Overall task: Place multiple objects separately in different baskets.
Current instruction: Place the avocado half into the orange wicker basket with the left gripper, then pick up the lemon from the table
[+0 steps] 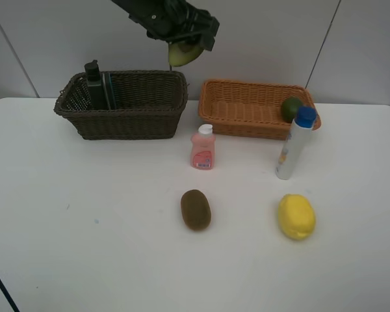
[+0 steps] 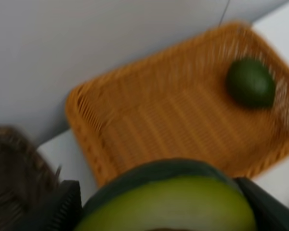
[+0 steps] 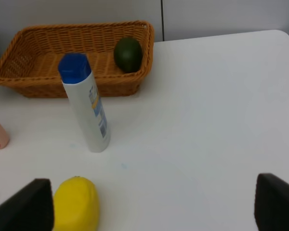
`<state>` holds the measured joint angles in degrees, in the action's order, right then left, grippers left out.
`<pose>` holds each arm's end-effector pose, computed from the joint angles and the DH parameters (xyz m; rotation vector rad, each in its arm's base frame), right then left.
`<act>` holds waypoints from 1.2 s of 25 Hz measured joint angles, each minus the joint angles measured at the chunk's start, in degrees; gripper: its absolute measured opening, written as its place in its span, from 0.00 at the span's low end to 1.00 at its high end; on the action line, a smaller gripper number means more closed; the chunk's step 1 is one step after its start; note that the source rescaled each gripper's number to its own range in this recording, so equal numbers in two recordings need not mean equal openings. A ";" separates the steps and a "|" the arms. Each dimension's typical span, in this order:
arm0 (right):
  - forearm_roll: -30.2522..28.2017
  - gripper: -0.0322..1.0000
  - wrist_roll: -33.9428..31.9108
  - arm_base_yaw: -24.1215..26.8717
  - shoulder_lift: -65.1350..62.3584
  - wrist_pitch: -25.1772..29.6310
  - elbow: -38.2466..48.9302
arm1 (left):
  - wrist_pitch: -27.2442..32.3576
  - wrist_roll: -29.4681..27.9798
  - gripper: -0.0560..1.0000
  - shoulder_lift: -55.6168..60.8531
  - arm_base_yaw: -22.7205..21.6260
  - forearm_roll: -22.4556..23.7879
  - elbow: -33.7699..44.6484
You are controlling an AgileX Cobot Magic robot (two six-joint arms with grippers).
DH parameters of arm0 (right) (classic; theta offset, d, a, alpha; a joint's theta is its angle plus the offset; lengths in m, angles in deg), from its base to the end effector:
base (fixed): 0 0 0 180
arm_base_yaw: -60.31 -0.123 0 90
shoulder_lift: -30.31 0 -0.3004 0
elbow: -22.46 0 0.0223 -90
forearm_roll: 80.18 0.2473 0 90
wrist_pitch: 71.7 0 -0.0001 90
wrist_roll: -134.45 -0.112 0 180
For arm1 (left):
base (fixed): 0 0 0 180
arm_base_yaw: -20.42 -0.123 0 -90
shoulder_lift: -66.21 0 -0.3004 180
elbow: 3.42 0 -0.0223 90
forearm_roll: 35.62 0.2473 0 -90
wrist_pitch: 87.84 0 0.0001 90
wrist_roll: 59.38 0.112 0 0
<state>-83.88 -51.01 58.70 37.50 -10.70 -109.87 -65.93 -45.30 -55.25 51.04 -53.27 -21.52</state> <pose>-0.0078 -0.0065 0.2724 0.0720 2.0192 0.0013 0.4190 -0.2627 0.2810 0.6009 2.1174 -0.4495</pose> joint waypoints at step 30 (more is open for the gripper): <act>0.00 1.00 0.00 0.00 0.00 0.00 0.00 | 18.93 -0.68 1.00 -26.49 -1.73 -5.25 -36.86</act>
<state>-83.88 -51.01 58.70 37.50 -10.70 -109.87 -47.00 -45.98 -81.74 49.32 -58.52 -58.38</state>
